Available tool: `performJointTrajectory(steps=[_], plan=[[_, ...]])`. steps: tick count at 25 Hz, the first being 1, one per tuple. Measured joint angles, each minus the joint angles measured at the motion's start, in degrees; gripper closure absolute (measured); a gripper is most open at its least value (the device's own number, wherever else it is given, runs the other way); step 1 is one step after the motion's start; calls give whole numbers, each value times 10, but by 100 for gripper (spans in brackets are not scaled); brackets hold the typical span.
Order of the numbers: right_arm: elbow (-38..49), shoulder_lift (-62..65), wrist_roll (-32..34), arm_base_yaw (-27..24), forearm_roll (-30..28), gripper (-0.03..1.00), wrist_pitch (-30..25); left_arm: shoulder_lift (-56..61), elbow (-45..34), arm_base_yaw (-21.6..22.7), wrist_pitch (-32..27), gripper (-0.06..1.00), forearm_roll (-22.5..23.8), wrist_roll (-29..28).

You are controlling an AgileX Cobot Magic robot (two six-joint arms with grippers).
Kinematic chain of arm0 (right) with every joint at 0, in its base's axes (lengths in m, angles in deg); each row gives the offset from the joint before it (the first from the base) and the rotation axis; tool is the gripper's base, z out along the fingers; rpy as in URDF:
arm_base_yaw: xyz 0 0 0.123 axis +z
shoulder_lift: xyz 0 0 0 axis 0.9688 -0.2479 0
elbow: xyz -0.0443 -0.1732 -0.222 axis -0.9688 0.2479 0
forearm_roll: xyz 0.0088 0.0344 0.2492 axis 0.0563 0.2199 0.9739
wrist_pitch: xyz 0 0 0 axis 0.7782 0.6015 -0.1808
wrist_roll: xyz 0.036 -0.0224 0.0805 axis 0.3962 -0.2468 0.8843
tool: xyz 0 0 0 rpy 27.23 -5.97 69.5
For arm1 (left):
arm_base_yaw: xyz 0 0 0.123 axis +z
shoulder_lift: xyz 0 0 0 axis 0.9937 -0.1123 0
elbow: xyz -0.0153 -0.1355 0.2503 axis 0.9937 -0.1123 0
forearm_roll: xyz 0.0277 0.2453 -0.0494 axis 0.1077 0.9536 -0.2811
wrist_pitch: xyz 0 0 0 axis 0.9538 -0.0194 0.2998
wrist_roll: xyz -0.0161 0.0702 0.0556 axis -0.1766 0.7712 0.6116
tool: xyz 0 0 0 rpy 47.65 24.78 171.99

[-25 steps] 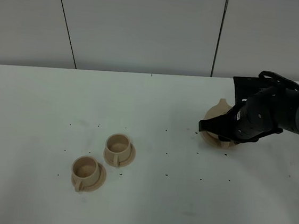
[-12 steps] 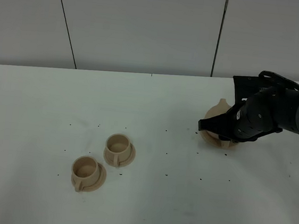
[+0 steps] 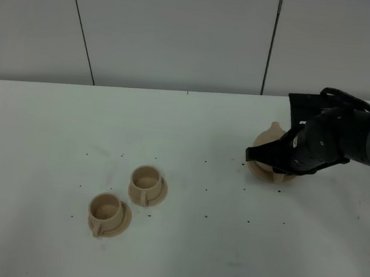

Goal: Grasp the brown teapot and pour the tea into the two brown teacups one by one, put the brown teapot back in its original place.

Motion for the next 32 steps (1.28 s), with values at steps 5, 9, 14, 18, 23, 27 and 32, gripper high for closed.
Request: performJointTrajectory(steps=[5,9,14,18,23,27,32], plan=[[0,0,0,0,0,73,0,0,0,0,0,71,0,0],[0,0,0,0,0,74,0,0,0,0,0,71,0,0],[0,0,0,0,0,82,0,0,0,0,0,71,0,0],[0,0,-3,0,1,86,0,0,0,0,0,71,0,0],[0,0,-11,0,1,86,0,0,0,0,0,71,0,0],[0,0,-14,0,1,86,0,0,0,0,0,71,0,0],[0,0,-15,0,1,86,0,0,0,0,0,71,0,0]])
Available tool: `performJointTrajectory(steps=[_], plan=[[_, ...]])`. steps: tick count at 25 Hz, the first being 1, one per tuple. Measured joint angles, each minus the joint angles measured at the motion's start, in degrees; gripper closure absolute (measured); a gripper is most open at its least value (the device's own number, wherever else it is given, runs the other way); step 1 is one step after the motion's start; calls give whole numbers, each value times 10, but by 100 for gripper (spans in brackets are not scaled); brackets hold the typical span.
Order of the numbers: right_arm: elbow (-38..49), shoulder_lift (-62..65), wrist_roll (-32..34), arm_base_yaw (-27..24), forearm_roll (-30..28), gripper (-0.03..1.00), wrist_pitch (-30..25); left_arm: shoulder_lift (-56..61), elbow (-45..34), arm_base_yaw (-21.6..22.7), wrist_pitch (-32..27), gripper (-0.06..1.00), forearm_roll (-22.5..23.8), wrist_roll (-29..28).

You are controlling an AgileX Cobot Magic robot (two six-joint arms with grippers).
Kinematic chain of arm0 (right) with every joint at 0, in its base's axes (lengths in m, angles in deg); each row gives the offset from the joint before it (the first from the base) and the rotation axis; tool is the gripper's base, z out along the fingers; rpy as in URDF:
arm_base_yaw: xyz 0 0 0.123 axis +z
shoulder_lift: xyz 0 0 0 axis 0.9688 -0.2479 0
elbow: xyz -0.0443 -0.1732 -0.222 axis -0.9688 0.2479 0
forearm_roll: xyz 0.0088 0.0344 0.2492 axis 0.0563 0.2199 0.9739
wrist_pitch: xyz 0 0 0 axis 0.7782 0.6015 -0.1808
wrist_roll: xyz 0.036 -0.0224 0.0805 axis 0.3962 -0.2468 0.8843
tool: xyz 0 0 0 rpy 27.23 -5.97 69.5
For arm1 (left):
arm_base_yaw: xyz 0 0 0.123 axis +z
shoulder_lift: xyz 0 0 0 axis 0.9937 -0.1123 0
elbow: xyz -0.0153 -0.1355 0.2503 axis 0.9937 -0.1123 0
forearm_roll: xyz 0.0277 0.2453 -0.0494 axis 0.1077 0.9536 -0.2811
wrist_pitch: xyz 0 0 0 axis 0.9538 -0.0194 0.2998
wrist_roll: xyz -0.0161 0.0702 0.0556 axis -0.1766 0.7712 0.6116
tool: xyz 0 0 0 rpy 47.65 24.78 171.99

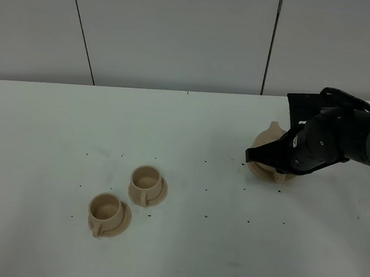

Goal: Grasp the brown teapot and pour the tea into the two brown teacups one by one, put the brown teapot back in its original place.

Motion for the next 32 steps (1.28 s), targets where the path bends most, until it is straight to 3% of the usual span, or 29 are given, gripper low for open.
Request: performJointTrajectory(steps=[32], plan=[[0,21,-10,0,17,87,-5,0,0,0,0,71,0,0]])
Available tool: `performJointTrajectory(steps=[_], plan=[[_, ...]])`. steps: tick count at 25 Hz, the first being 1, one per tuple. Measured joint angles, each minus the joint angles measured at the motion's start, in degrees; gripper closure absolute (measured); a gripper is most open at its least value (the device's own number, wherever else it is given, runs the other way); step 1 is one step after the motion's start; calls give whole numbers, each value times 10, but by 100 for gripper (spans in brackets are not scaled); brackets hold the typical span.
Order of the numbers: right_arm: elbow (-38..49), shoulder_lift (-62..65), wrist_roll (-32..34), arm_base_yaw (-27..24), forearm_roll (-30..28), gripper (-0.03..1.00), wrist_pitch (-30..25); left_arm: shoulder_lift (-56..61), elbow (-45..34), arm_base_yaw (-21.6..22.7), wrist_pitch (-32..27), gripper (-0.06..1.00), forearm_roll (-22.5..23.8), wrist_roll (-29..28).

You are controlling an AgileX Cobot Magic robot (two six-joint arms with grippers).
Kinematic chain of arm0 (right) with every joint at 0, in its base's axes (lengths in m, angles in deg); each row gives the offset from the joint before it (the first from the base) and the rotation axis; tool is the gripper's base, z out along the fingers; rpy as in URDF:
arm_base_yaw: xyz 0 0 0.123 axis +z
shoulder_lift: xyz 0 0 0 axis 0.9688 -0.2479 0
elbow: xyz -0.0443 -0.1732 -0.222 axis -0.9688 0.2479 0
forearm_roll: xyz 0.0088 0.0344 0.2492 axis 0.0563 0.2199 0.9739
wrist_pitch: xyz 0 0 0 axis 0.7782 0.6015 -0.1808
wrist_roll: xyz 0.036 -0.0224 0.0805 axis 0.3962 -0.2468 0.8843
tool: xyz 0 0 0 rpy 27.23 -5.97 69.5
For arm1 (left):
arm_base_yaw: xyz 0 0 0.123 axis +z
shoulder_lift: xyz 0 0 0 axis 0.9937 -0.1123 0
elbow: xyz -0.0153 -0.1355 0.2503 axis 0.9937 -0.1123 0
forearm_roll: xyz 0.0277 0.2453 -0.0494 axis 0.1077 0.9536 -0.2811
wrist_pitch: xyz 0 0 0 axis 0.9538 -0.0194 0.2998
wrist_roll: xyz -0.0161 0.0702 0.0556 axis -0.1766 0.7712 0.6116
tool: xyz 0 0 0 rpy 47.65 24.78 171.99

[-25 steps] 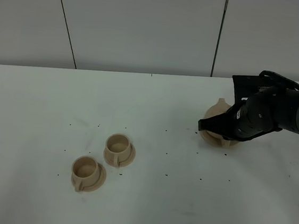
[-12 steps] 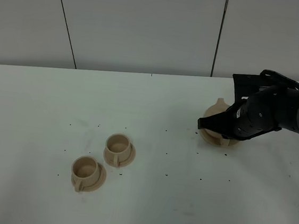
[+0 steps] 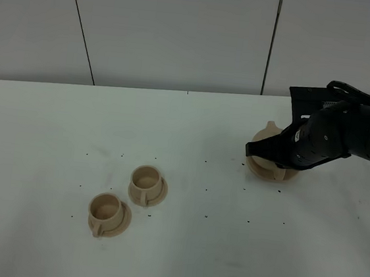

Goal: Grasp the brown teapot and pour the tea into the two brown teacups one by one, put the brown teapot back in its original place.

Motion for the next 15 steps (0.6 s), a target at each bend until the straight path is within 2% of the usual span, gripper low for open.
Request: performJointTrajectory(steps=[7,15], plan=[[0,0,-5,0,1,87,-4,0,0,0,0,71,0,0],[0,24,-39,0,12,87,-10,0,0,0,0,71,0,0]])
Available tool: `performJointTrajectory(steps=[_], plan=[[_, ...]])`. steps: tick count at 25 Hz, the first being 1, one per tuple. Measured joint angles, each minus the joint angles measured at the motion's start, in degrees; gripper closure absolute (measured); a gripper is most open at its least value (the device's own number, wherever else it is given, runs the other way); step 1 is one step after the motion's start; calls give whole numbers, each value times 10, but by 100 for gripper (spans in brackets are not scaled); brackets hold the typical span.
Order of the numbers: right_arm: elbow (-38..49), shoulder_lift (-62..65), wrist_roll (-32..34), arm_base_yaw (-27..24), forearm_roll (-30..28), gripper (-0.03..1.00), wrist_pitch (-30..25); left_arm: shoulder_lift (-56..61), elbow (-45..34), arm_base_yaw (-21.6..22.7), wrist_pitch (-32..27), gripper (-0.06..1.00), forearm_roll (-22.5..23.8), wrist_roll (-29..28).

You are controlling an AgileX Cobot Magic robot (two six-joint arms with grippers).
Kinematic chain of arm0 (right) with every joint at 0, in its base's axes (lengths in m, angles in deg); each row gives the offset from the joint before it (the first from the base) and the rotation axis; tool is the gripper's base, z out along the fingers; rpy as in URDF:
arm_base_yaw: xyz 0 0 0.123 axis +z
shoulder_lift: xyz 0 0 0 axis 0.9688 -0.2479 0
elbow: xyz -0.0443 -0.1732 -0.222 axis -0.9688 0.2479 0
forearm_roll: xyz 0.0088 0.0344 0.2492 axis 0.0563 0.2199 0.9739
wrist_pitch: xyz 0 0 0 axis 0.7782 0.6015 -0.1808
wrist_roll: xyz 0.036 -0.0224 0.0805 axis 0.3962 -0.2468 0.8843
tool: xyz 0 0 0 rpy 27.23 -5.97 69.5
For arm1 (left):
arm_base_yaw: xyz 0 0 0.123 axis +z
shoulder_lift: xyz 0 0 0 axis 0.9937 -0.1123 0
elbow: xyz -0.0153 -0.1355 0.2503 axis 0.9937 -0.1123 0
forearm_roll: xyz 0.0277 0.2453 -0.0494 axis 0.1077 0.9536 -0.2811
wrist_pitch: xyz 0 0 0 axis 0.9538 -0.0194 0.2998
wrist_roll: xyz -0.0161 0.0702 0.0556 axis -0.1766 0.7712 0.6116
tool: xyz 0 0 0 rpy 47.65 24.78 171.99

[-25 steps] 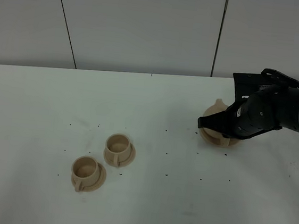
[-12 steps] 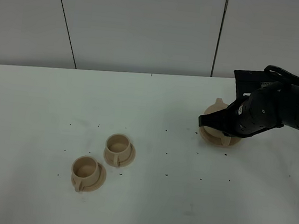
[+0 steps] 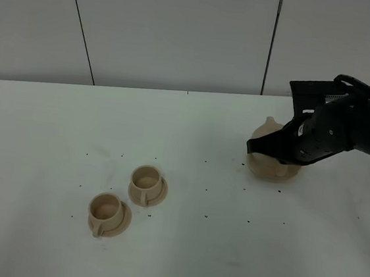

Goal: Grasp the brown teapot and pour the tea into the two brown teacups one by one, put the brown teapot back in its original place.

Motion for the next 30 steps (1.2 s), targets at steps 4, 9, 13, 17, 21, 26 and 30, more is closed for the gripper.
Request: performJointTrajectory(steps=[4,9,13,17,21,26,30], plan=[[0,23,-25,0,7,87,-4,0,0,0,0,71,0,0],[0,42,-105,0,62,87,-30,0,0,0,0,71,0,0],[0,55,-201,0,140,87,-58,0,0,0,0,71,0,0],[0,70,-311,0,229,87,-79,0,0,0,0,71,0,0],[0,80,-412,0,306,87,-100,0,0,0,0,71,0,0],[0,80,-491,23,345,87,-117,0,0,0,0,71,0,0],[0,80,-527,61,348,87,-116,0,0,0,0,71,0,0]])
